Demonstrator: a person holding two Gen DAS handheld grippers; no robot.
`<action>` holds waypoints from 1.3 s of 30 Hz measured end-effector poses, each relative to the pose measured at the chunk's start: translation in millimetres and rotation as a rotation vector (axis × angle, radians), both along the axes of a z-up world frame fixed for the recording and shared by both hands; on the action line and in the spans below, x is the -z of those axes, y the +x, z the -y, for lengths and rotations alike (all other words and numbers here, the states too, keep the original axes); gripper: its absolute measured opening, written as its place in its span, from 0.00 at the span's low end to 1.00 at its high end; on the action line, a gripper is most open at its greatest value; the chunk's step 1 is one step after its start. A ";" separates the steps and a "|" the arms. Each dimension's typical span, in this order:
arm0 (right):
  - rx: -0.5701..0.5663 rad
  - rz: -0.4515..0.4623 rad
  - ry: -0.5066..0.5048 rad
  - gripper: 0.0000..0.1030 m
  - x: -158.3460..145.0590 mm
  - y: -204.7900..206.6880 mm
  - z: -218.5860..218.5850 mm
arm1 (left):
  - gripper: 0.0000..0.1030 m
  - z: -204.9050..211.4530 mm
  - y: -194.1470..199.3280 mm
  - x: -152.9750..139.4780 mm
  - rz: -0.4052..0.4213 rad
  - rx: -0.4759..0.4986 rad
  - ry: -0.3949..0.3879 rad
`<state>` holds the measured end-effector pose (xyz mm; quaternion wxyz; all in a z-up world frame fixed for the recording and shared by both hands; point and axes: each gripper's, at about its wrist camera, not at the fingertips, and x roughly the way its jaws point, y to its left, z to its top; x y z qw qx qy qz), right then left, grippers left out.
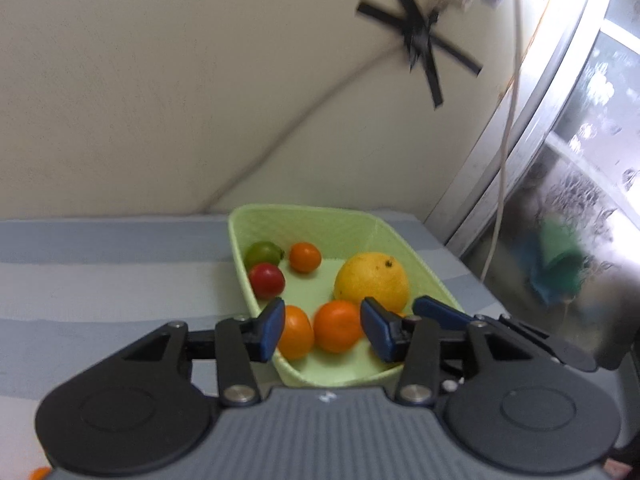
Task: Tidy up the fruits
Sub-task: 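Carry both oranges into the basket and release them, then grasp an orange with the left tool while the right tool grasps a red tomato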
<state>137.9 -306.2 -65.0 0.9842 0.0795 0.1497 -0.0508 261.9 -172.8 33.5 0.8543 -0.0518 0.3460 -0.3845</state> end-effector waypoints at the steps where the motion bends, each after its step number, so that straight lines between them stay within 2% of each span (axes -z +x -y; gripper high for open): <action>1: 0.002 0.006 0.004 0.39 -2.6 -2.1 0.2 | 0.42 -13.6 -5.8 -6.9 0.013 -0.004 -0.028; 4: 0.013 0.044 0.015 0.39 -13.1 -22.3 -4.3 | 0.42 -77.5 -30.5 -22.6 0.067 -0.053 -0.137; 6: -0.020 0.075 0.071 0.39 -16.3 -45.8 -10.0 | 0.43 -123.2 -50.2 -21.8 0.103 -0.132 -0.163; 8: -0.074 0.069 0.115 0.39 -11.4 -65.7 -23.5 | 0.43 -160.1 -67.4 -12.2 0.125 -0.229 -0.138; 10: -0.121 0.053 0.126 0.39 -1.7 -80.4 -42.9 | 0.43 -187.7 -80.4 3.4 0.106 -0.306 -0.105; 13: -0.182 0.014 0.131 0.38 11.5 -90.5 -72.8 | 0.43 -209.6 -92.7 27.1 0.058 -0.354 -0.073; 19: -0.257 -0.031 0.079 0.38 15.0 -80.2 -114.8 | 0.43 -198.3 -77.2 42.2 0.022 -0.326 -0.046; 22: -0.287 -0.035 0.036 0.38 10.9 -67.7 -129.9 | 0.51 -185.6 -61.8 45.7 0.013 -0.285 -0.044; 26: -0.288 -0.054 -0.054 0.38 12.9 -50.0 -143.6 | 0.52 -169.8 -50.1 52.7 0.013 -0.238 -0.020; 29: -0.281 -0.076 -0.108 0.38 16.7 -41.7 -148.7 | 0.52 -165.8 -41.1 61.2 -0.025 -0.226 -0.029; 30: -0.284 -0.079 -0.109 0.38 17.5 -39.5 -148.8 | 0.52 -165.9 -41.8 63.0 -0.013 -0.227 -0.035; 32: -0.284 -0.094 -0.100 0.38 19.7 -35.6 -147.8 | 0.48 -164.3 -43.4 63.8 -0.002 -0.228 -0.031; 34: -0.278 -0.118 -0.090 0.37 22.6 -29.7 -146.6 | 0.36 -165.1 -44.7 64.6 -0.007 -0.211 -0.043; 37: -0.274 -0.131 -0.074 0.33 21.8 -25.3 -144.7 | 0.35 -164.3 -48.4 64.1 0.003 -0.214 -0.041; 39: -0.285 -0.144 -0.092 0.19 23.1 -22.8 -150.6 | 0.35 -165.5 -52.1 63.2 -0.002 -0.222 -0.044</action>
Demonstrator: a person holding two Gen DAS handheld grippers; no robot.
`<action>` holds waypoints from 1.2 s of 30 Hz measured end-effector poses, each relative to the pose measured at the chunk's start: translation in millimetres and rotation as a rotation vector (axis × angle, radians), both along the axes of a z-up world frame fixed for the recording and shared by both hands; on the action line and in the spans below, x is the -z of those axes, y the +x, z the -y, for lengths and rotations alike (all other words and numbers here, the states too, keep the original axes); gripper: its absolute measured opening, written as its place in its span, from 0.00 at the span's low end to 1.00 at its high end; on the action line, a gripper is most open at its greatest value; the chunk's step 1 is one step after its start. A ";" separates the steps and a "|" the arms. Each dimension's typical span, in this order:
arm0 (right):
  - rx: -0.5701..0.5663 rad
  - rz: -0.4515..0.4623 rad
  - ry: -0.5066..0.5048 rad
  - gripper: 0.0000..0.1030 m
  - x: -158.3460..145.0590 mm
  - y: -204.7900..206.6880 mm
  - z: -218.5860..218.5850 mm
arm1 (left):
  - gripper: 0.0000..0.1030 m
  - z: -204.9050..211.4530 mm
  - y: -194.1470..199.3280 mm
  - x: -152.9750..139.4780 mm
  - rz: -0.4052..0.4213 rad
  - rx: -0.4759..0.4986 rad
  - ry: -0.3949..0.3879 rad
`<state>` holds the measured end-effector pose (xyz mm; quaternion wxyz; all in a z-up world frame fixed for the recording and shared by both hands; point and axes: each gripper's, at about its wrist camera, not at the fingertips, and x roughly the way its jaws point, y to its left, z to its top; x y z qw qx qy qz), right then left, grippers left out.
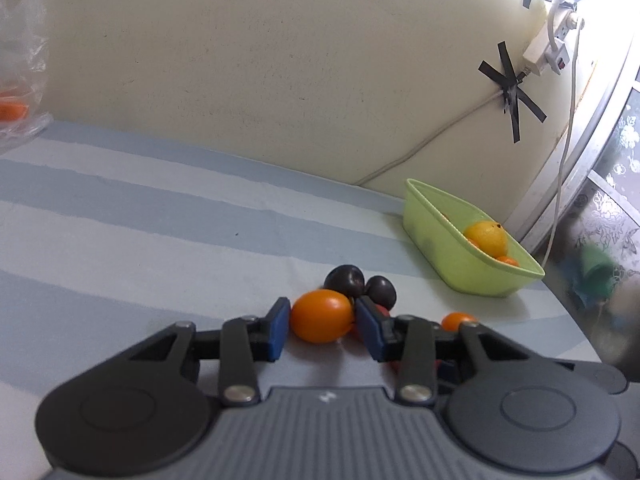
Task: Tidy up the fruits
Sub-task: 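Grasp an orange with the left tool while the right tool grasps a red tomato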
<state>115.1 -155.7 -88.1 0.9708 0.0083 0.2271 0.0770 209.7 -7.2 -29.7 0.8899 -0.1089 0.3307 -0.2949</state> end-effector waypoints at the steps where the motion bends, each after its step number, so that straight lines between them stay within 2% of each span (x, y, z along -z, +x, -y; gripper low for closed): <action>1: 0.004 -0.002 -0.012 0.16 0.5 0.1 -2.0 | 0.35 -1.7 -3.2 -0.6 -0.007 -0.002 -0.006; 2: 0.011 0.005 -0.018 0.02 0.4 -1.6 -2.4 | 0.35 -4.3 -8.6 -1.2 -0.012 -0.002 -0.013; 7: 0.009 0.013 0.016 0.03 -0.4 -21.9 -0.4 | 0.35 -20.2 -48.0 -4.0 0.010 0.006 -0.002; 11: 0.001 0.033 -0.026 0.07 -4.0 -27.9 -3.5 | 0.35 -33.5 -77.9 -3.2 0.024 -0.011 -0.011; 14: -0.014 0.059 -0.015 0.09 -13.3 -25.0 1.8 | 0.35 -35.3 -94.4 1.2 0.057 -0.019 0.023; 16: -0.027 0.058 -0.015 0.13 -15.0 -16.4 2.5 | 0.36 -35.3 -99.1 5.2 0.068 -0.013 0.035; 18: -0.022 0.066 -0.054 0.22 -13.9 -9.0 -1.0 | 0.36 -35.4 -101.9 3.9 0.092 -0.014 0.046; 21: -0.015 0.077 -0.110 0.22 -12.1 2.0 -6.9 | 0.36 -34.3 -102.4 3.5 0.107 -0.001 0.047; 26: -0.026 0.070 -0.128 0.24 -11.6 12.1 -12.5 | 0.36 -33.1 -105.0 3.4 0.127 0.014 0.051; 29: -0.029 0.078 -0.177 0.33 -8.0 9.2 -20.5 | 0.36 -32.8 -104.9 3.4 0.125 0.020 0.052; 34: -0.022 0.075 -0.248 0.32 -2.5 15.5 -25.9 | 0.36 -32.2 -103.5 3.6 0.118 0.015 0.058; 36: -0.012 0.079 -0.271 0.28 -2.9 14.6 -27.7 | 0.36 -31.0 -103.7 3.4 0.120 0.016 0.062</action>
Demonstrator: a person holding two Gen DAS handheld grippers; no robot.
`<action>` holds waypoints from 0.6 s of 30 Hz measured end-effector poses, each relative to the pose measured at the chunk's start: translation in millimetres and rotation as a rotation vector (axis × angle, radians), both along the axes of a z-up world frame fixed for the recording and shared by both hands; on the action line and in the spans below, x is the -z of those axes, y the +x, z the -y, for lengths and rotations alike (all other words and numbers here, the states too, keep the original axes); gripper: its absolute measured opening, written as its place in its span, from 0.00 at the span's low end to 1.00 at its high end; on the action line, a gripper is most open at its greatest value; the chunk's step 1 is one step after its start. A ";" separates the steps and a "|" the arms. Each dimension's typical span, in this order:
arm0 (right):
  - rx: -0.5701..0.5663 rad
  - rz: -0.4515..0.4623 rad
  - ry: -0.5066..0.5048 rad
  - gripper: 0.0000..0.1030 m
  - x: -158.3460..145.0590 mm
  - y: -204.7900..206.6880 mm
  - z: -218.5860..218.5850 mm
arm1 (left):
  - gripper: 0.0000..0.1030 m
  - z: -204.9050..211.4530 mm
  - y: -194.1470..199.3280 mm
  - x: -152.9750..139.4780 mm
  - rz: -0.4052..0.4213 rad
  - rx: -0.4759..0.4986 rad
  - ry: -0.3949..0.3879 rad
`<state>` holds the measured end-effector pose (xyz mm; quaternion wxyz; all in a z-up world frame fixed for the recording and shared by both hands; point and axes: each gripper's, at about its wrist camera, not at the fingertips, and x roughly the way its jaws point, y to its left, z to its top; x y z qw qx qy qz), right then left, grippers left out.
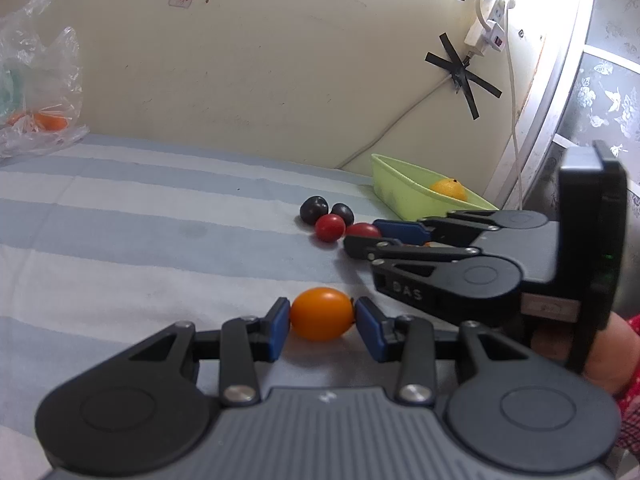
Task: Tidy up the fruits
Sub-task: 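Grasp an orange with the left tool while the right tool grasps a red tomato, then hold the orange and red tomato and lift both tools toward the basket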
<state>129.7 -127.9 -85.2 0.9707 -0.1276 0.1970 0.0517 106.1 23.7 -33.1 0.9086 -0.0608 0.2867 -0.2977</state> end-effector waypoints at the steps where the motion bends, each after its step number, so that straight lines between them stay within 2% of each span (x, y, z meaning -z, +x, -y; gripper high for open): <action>1: 0.010 0.006 -0.003 0.28 -0.8 -2.6 -0.1 | 0.36 0.4 -0.6 -0.1 0.002 0.004 0.000; 4: 0.024 0.024 0.060 0.28 -6.3 -20.9 5.5 | 0.36 2.3 -2.8 -0.2 0.013 0.030 0.005; 7: 0.031 0.032 0.152 0.28 -8.3 -53.6 14.2 | 0.35 7.2 -8.4 -0.8 0.029 0.100 0.021; 11: 0.055 0.021 0.215 0.28 -0.4 -94.6 20.8 | 0.35 22.2 -23.9 -2.4 0.065 0.189 0.088; 15: 0.088 -0.011 0.264 0.28 10.2 -126.9 28.4 | 0.36 28.8 -46.0 -1.6 0.062 0.243 0.074; 18: 0.103 -0.031 0.280 0.28 16.4 -142.5 31.9 | 0.36 33.4 -61.2 -1.2 0.057 0.248 0.082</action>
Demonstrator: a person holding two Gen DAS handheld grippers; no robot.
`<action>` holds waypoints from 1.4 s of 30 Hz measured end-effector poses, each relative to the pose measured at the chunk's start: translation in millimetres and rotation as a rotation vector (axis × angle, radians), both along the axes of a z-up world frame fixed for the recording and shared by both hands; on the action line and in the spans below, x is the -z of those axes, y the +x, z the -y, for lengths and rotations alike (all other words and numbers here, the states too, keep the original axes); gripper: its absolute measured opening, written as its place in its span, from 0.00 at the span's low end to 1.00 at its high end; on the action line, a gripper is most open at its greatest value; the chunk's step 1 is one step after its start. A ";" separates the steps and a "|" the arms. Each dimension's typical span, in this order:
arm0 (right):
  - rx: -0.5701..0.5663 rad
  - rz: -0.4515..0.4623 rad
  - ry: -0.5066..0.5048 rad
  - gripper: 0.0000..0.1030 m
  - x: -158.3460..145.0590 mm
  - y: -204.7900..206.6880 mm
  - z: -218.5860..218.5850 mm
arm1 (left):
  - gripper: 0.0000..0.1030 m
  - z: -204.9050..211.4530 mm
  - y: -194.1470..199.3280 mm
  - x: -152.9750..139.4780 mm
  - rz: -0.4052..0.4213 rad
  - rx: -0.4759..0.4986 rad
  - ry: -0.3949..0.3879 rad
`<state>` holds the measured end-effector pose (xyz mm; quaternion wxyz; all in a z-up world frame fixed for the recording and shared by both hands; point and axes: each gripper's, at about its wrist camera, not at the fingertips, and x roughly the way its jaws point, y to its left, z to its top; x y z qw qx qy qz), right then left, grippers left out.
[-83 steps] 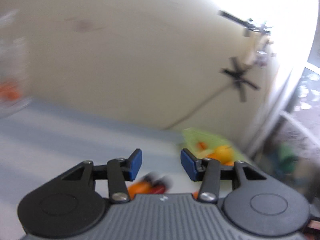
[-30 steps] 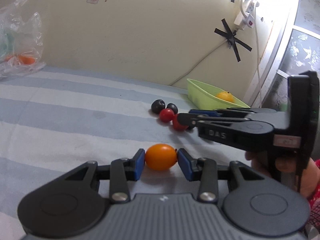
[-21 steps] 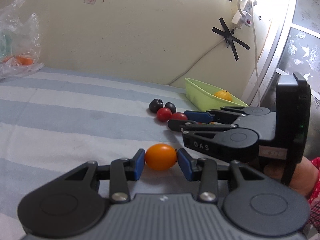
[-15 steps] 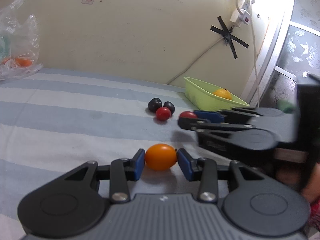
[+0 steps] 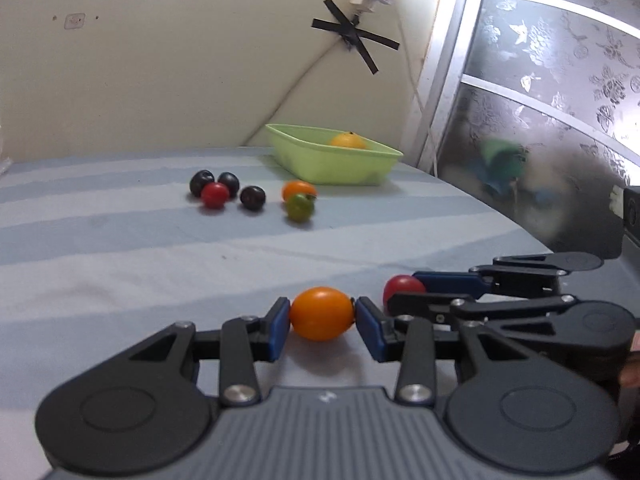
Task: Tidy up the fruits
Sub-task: 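Hold the orange and red tomato and lift both tools toward the basket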
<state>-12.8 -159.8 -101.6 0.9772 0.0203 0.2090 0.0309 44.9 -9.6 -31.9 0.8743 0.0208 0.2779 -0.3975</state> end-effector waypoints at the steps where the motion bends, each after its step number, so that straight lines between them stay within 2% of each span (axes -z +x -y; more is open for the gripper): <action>1: 0.001 0.000 0.005 0.28 1.3 -4.8 -0.1 | 0.36 1.1 -5.5 -0.2 0.009 -0.005 0.010; 9: 0.002 0.001 0.011 0.30 6.2 -26.4 -6.4 | 0.38 6.7 -35.8 3.9 0.033 -0.044 0.048; 17: 0.021 0.007 0.015 0.31 13.5 -32.1 -6.2 | 0.45 9.0 -39.0 3.7 0.063 -0.081 0.072; 32: 0.014 0.012 0.017 0.31 13.8 -31.1 -6.2 | 0.44 7.3 -39.2 3.5 0.065 -0.083 0.069; 42: 0.005 0.013 0.018 0.31 14.2 -26.1 -4.3 | 0.38 7.9 -37.2 3.7 0.050 -0.066 0.060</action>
